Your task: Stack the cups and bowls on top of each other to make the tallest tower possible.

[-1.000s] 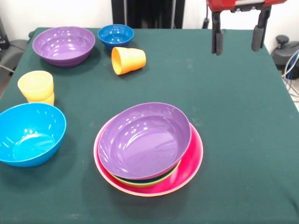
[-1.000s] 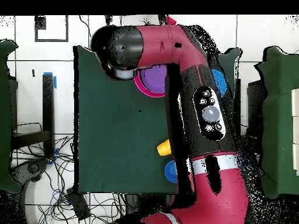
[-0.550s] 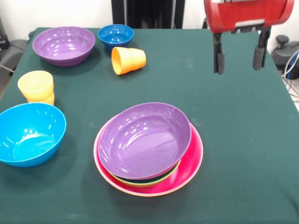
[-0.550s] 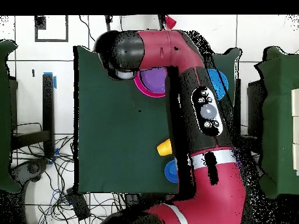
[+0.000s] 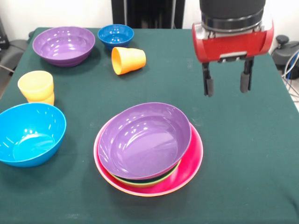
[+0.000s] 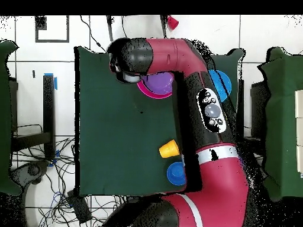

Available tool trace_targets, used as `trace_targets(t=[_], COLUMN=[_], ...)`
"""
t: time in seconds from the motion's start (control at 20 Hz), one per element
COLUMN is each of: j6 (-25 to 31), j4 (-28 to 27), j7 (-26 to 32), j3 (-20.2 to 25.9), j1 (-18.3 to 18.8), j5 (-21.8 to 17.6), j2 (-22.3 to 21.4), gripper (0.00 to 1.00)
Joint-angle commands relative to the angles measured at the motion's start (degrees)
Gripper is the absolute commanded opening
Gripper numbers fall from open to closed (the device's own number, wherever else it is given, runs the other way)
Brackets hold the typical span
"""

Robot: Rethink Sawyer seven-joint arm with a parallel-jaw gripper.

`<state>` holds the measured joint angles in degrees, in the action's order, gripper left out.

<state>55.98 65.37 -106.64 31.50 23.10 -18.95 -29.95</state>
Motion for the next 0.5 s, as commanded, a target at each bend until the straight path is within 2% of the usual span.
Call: trace_targets(t=[0.05, 0.35, 0.5], j6=[-1.43, 1.14, 2.94], j4=[4.79, 5.08, 3.43], j7=[2.7, 4.31, 6.08], j3=[-0.67, -0.93, 0.54], j1=[0.64, 1.34, 2.36], j5=[-0.5, -0.6, 0.78], j2=[5.16, 4.19, 5.5], gripper=[1.0, 1.0, 1.0])
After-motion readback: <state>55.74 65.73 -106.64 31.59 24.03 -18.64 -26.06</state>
